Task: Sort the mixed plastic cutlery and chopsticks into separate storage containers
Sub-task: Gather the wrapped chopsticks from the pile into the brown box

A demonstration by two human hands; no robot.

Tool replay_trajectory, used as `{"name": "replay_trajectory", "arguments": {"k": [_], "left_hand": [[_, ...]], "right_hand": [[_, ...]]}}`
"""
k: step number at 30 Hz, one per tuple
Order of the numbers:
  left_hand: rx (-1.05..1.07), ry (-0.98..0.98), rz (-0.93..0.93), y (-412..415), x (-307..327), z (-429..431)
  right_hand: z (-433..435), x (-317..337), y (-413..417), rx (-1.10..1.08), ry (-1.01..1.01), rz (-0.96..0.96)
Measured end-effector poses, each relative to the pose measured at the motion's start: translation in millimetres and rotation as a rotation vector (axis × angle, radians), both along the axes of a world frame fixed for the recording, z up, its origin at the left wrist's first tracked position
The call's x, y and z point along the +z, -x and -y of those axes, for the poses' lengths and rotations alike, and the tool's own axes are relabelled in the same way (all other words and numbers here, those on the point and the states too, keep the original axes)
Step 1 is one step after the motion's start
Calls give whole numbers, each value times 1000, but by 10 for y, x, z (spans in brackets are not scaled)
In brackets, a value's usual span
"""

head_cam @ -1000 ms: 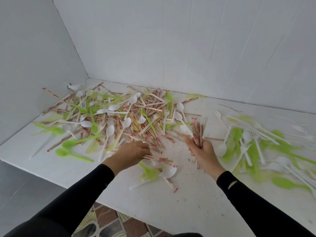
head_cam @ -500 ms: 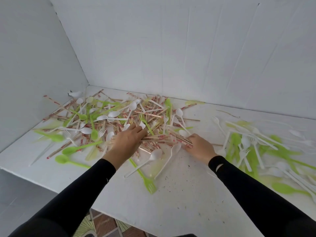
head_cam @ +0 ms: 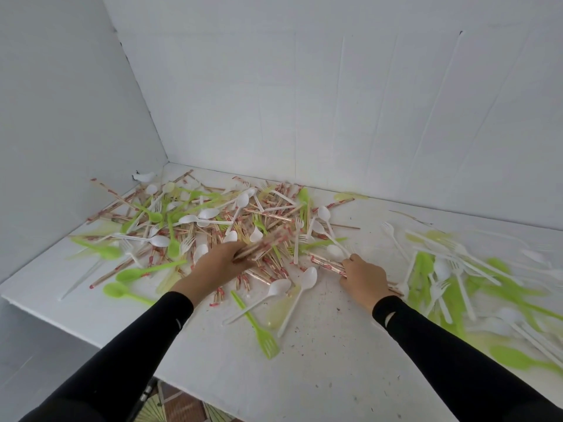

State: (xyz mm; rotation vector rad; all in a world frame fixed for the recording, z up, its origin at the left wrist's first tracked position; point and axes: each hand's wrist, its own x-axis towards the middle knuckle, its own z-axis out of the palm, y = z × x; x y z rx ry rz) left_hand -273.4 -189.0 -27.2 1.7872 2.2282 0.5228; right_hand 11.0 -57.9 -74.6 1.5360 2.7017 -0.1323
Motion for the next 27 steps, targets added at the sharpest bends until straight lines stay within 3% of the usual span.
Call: {"name": "replay_trajectory", "arguments": {"k": [3, 6, 12, 16, 20, 23, 27], "left_hand": [[2, 128, -98, -66, -139, -5], [-16, 158, -61, -129, -254, -37], [-106, 227, -158, -230, -331, -57], [-144, 152, -149, -282, -366, -66], [-108, -59, -153, -336, -305, -137], [-14, -98, -15, -381, -168, -240], [-67, -223, 233, -449, 5, -332]], "right_hand": [[5, 9, -51, -38, 3, 22], [4, 42, -76, -66, 23, 13], [17, 83, -83, -103, 138, -25], [43, 121, -99, -100, 175, 28], [7, 230, -115, -92, 213, 13], [-37, 347, -161, -43, 333, 4], [-54, 428, -192, 0, 408, -135]]}}
